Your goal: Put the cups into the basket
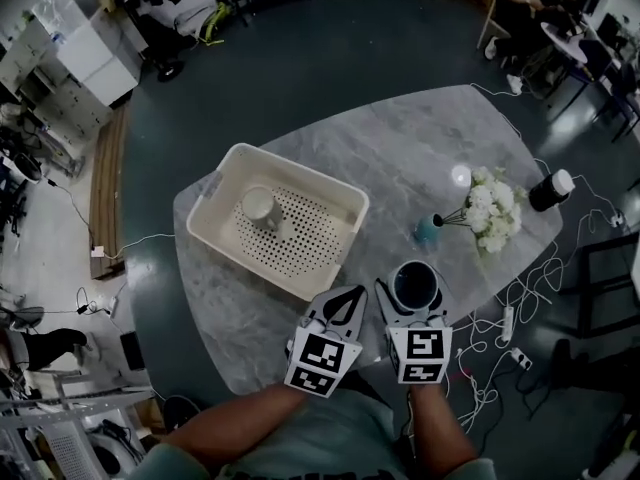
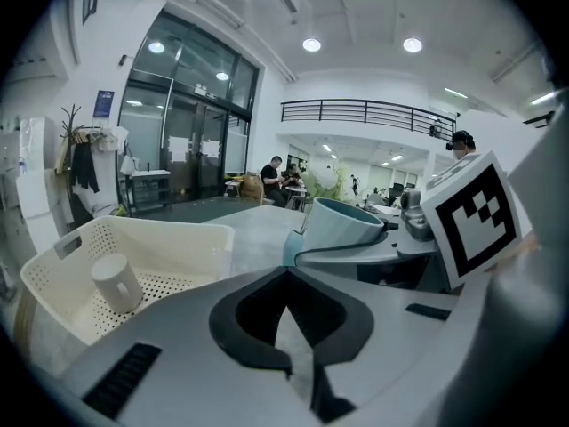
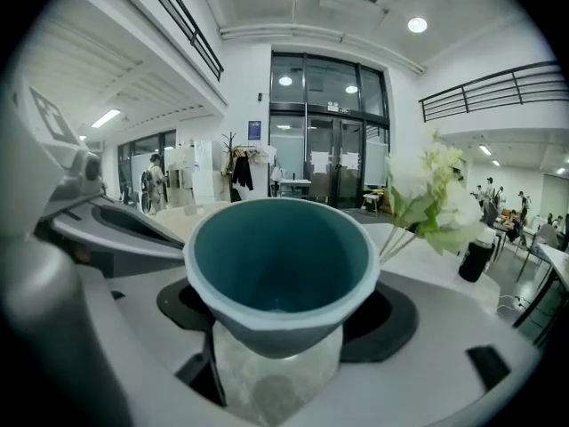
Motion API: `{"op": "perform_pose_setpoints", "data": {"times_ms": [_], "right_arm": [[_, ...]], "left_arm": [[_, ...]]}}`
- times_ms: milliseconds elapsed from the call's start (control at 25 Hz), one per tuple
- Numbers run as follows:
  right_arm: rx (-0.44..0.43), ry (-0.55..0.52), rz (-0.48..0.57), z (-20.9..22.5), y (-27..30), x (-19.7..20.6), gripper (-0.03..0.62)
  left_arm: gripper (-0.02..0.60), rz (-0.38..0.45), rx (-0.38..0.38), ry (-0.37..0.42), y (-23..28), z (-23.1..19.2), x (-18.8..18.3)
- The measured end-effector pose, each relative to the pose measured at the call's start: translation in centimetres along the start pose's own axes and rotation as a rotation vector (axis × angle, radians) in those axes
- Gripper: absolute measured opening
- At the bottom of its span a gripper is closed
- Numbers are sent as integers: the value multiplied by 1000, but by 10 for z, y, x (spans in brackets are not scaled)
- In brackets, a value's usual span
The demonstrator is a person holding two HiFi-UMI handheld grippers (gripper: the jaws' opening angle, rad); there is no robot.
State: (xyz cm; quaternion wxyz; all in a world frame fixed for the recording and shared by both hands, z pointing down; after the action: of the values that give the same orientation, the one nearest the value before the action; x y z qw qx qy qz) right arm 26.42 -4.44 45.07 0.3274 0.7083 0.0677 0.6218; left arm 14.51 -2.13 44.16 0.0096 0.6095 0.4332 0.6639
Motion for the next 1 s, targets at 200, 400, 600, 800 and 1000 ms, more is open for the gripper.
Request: {"op": "perform_pose_setpoints", "data": {"times_ms": [200, 400, 600, 800, 1000], "right_arm": [[-61, -27, 46, -34, -4, -45, 391], [-117, -87, 57, -68, 8, -74, 391], [-172, -103, 54, -102, 31, -99, 391], [-193, -103, 31, -128, 63, -115, 391], [-179, -91, -19, -140, 99, -120, 391]], "left_arm": [[7, 33, -70, -42, -29, -32, -9], [7, 67, -155, -80, -58, -70, -14], [7, 73, -231, -115, -80, -108, -13], [6, 69, -281, -142, -92, -139, -8], [6, 57, -307, -169, -97, -168, -5]]}}
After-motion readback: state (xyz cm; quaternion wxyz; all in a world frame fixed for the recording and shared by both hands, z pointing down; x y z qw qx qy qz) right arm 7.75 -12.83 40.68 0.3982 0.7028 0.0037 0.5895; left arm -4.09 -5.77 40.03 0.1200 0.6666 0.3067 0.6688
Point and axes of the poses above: the fingertips, and each gripper's own axes: y forward along the fingers, z to its right, x out of its underside, the point moved 6 cm from there along -y, backward along the fingers, and after that the axes turned 8 degrees about -z, right-handed, at the moved point
